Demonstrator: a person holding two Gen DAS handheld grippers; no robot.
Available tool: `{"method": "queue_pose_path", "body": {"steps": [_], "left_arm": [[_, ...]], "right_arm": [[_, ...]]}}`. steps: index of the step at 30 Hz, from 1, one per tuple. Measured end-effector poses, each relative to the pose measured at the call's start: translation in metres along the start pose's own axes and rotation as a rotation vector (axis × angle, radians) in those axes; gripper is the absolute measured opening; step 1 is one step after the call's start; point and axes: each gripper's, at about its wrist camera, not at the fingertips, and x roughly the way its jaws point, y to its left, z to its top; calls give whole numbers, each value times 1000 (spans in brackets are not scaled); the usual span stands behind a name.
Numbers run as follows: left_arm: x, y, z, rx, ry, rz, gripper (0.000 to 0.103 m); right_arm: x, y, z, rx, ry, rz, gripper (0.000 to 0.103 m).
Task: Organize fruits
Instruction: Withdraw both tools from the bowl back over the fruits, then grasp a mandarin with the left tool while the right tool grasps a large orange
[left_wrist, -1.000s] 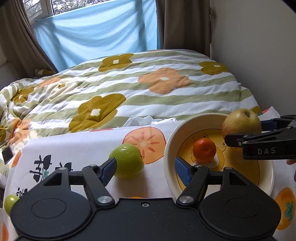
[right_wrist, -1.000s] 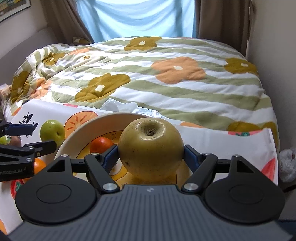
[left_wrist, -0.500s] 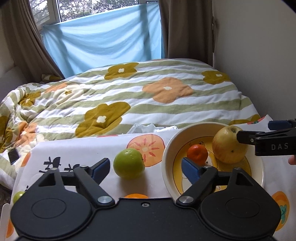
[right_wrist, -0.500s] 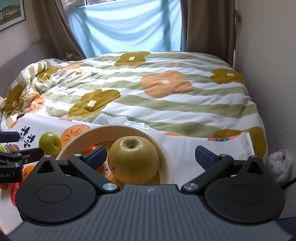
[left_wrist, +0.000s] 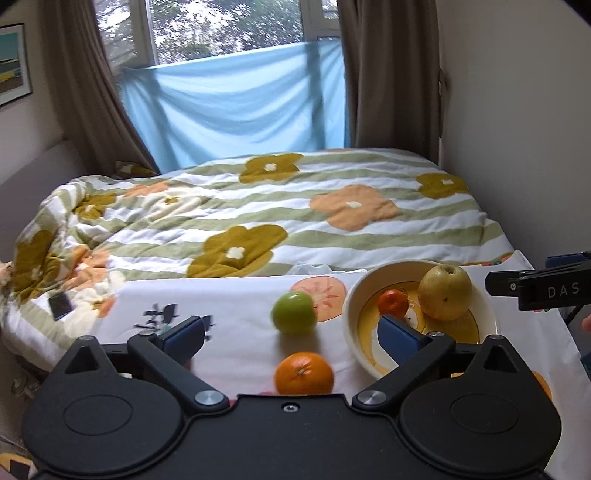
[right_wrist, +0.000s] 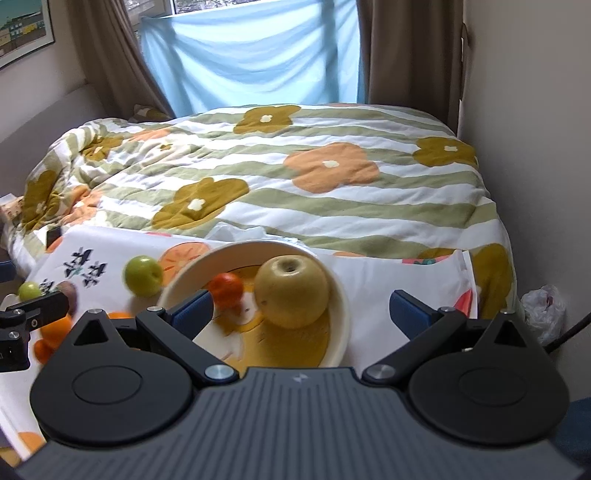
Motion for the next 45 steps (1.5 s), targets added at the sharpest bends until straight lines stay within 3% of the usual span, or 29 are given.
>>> {"method": "queue_pose_path", "body": {"steps": [9, 18, 28, 35, 45], "left_arm": [[-43, 49, -23, -27, -22, 21, 102], [-46, 104, -45, -13, -3, 1, 101], [-15, 153, -72, 34, 51, -47, 100], [20, 164, -91, 88, 91, -114, 95], [67, 160, -112, 128, 168, -217, 75]], "right_arm": [[-45, 42, -7, 38, -20, 31, 103], [-52, 101, -25, 53, -10, 15, 103], [-26, 154, -56, 123, 26, -24, 103], [1, 178, -72, 178, 35, -61, 103], [42, 189, -83, 266, 49, -103, 103]]}}
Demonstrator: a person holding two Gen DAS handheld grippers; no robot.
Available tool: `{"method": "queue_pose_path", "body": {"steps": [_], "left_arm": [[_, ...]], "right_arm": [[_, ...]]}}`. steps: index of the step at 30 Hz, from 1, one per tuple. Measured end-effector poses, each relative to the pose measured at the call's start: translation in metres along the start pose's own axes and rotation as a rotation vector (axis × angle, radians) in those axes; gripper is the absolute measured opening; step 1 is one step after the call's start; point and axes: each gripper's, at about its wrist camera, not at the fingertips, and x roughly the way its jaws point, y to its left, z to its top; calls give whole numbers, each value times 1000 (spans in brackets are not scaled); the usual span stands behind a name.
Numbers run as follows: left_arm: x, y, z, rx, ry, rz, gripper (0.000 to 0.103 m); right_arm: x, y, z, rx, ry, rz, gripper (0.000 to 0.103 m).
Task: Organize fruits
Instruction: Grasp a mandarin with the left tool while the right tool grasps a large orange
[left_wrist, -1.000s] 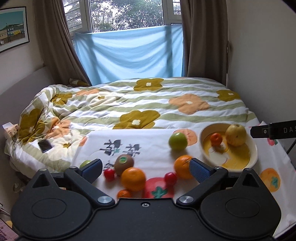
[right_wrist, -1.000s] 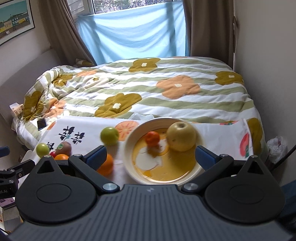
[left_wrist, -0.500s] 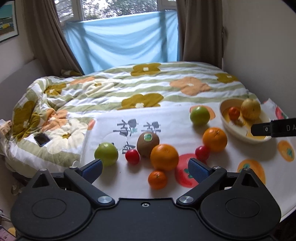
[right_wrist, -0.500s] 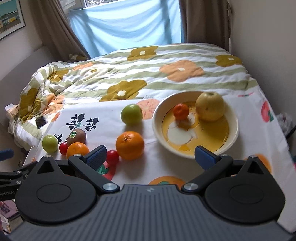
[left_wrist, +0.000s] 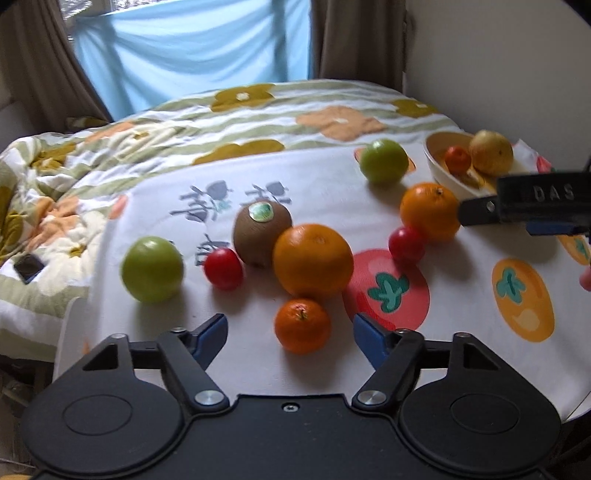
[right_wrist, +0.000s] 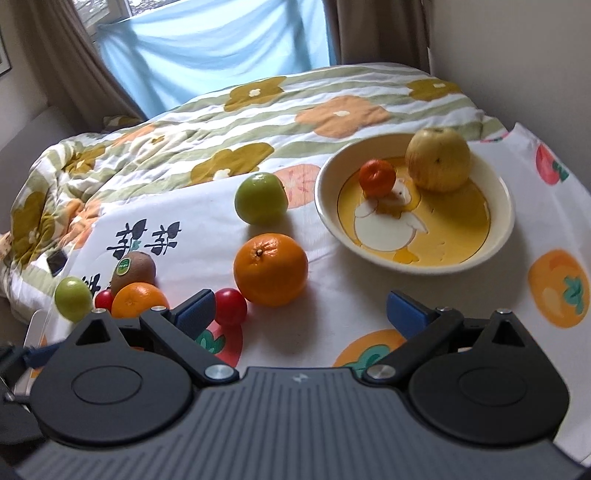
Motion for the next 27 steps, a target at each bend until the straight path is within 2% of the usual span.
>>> {"method": "queue_pose_path", "body": {"steps": [2, 8, 10, 15, 27], "left_arm": [[6, -1, 0, 7, 5, -9, 74], [22, 3, 1, -8, 41, -31, 50], [24, 7, 1, -24, 45, -62, 41], [23, 5, 1, -3, 37, -62, 41], [24, 3, 1, -10, 41, -55, 40]], "right_arm": [[7, 2, -1, 9, 7, 2, 103], [22, 9, 2, 15, 19, 5, 103], [27, 11, 4, 15, 22, 4, 103], [37, 14, 9, 8, 33, 16, 103], [56, 19, 18, -6, 48, 23, 86]]}}
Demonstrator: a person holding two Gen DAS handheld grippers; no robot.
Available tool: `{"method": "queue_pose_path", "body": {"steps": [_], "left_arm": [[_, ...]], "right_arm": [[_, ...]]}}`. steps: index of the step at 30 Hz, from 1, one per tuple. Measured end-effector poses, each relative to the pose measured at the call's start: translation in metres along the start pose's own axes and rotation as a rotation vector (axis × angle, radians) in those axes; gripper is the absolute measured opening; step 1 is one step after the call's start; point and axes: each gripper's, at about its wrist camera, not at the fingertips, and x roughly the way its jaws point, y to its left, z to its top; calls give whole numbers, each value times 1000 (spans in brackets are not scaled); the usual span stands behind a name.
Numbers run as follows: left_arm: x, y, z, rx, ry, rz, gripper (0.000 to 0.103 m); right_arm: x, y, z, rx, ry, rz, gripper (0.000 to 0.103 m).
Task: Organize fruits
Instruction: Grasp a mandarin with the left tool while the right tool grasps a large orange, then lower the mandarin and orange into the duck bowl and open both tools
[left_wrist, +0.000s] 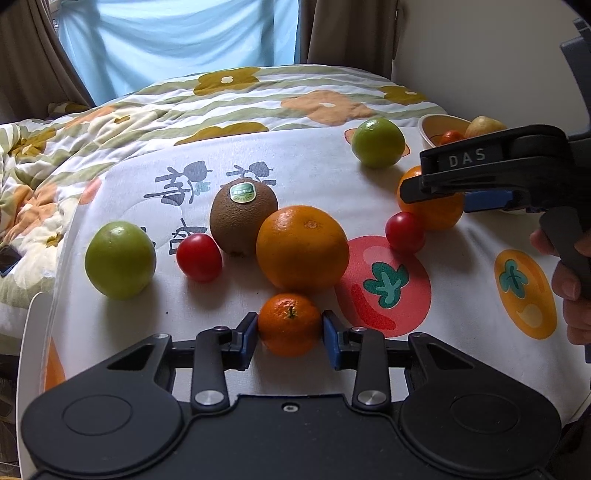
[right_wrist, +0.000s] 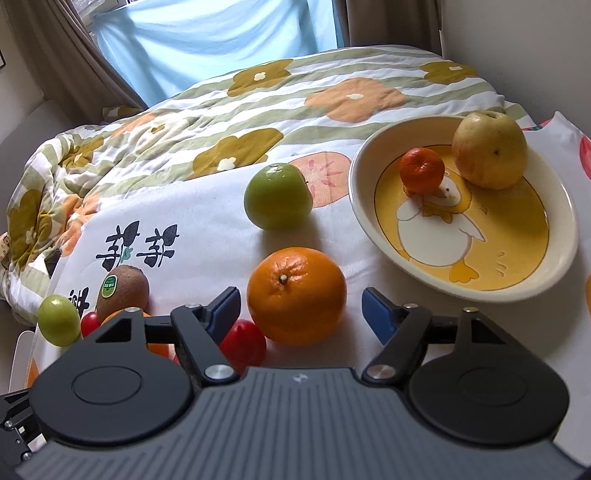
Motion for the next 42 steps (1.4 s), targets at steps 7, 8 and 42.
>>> {"method": "queue_pose_path", "body": {"steps": [7, 8, 42], "left_arm": [[-2, 1, 0, -9, -2, 12, 40], [-3, 2, -1, -12, -3, 14, 40], [-102, -91, 64, -59, -168, 47, 40]], "right_arm": [[5, 1, 1, -8, -2, 13, 76], [4, 1, 0, -10, -4, 11, 76], [-126, -88, 48, -72, -85, 62, 75]]}}
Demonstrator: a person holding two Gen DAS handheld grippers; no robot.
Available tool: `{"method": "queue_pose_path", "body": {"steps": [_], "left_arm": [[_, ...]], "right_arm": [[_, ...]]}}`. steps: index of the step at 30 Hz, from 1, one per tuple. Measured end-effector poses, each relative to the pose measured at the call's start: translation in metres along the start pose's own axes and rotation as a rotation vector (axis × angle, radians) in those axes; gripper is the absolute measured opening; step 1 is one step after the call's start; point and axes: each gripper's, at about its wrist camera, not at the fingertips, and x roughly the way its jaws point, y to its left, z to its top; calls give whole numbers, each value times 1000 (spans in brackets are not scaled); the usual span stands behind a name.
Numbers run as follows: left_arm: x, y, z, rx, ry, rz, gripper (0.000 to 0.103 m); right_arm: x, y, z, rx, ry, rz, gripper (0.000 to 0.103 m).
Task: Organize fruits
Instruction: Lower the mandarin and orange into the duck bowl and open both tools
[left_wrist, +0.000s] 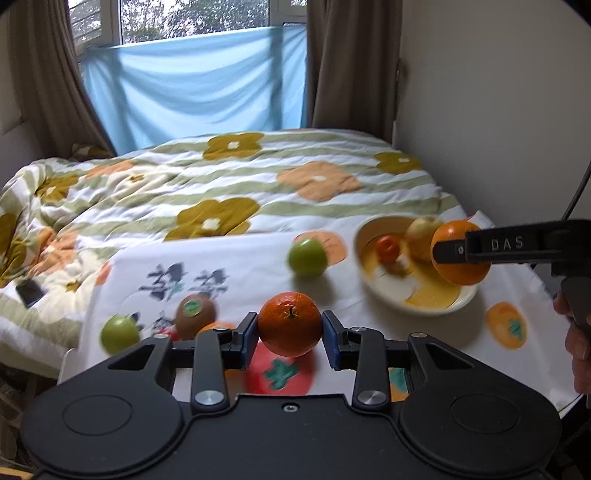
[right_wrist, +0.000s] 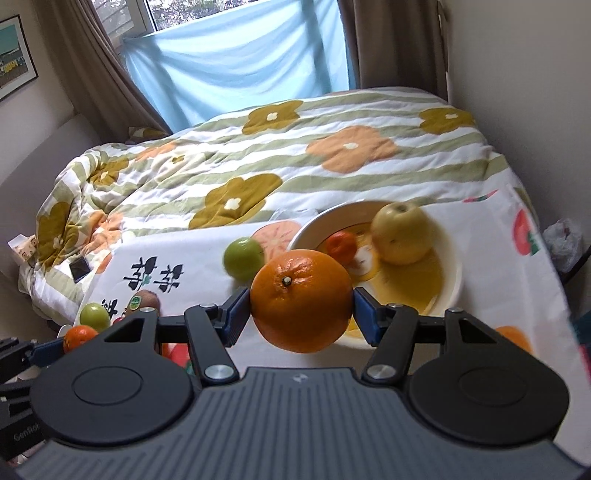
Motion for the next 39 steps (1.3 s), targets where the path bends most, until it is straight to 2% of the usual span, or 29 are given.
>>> {"method": "queue_pose_path", "body": {"steps": [10, 20, 28, 36, 38, 39], "left_arm": [[33, -64, 26, 21, 0, -46, 40], [93, -114, 32, 61, 61, -72, 40], [138, -141, 29, 102, 135, -93, 40], [161, -158, 26, 128, 167, -104, 41], [162, -160, 25, 143, 155, -97, 50], [160, -161, 25, 149, 145, -95, 61]], "right_arm": [[-2, -66, 16, 0, -4, -30, 75], [22, -120, 24, 4, 29, -46, 75], [43, -143, 25, 14, 60, -40, 75], [47, -146, 27, 15, 65, -36, 75], [50, -149, 27, 16, 67, -35, 75], [51, -151, 27, 15, 69, -37, 75]]}}
